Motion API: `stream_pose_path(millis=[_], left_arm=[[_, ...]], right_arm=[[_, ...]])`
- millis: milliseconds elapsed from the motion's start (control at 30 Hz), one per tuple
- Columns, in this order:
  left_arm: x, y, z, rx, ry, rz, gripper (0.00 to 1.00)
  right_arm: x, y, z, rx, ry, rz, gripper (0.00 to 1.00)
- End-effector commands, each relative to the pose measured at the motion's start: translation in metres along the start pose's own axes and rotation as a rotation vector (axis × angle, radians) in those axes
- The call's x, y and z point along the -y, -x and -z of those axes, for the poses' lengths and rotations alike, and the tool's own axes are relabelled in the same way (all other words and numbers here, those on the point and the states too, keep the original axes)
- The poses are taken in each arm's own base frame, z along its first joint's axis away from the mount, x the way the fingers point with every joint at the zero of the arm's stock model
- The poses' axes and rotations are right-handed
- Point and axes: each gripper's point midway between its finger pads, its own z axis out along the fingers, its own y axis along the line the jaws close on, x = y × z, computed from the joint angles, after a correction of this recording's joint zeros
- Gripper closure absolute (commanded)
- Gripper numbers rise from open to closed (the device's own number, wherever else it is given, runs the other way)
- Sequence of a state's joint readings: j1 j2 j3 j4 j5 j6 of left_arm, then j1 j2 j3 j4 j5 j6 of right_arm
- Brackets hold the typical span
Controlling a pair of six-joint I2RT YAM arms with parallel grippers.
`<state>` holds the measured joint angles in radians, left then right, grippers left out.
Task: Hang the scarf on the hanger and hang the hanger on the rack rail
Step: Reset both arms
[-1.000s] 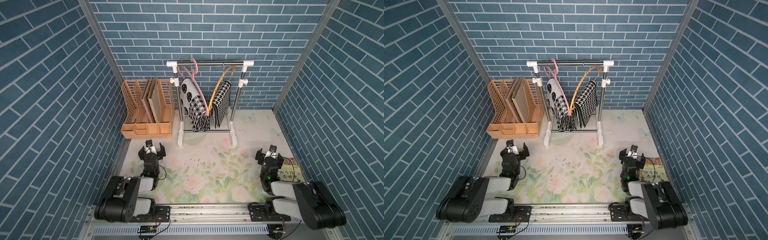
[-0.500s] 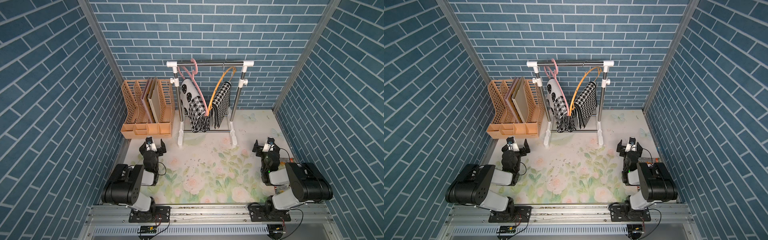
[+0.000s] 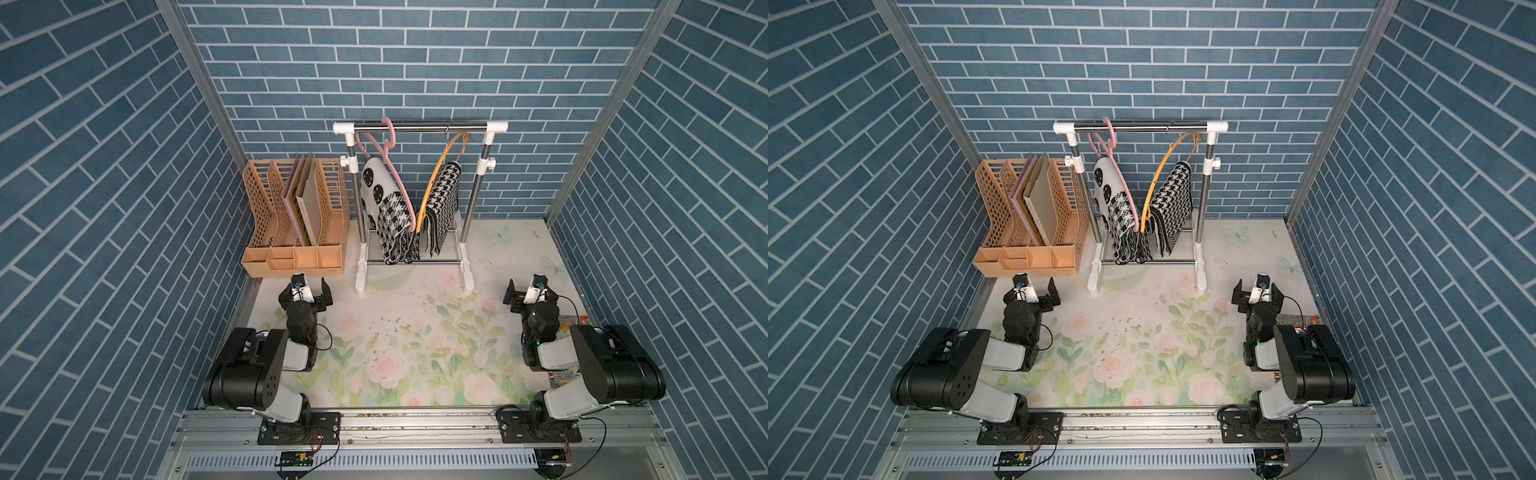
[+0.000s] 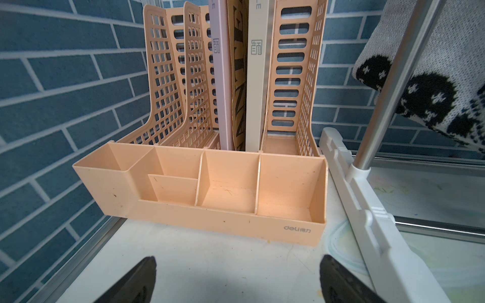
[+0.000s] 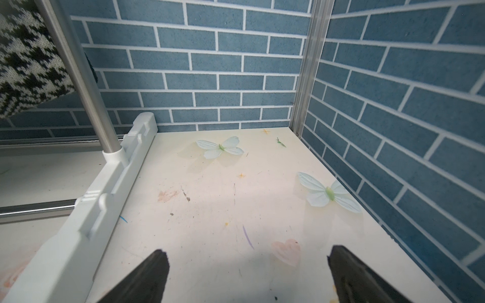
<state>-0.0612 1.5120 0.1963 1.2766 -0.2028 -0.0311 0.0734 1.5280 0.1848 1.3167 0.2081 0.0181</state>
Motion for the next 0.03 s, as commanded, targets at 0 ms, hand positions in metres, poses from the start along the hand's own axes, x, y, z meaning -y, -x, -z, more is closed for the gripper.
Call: stream_pose_path(millis=[0], left_arm=[[-0.0006,0.0075,-0.0014,0.026,-0.002,0.006,0.0]], right_arm=[[-0.001,0.0071,-0.0018,0.024,0.007,0.014,0.0]])
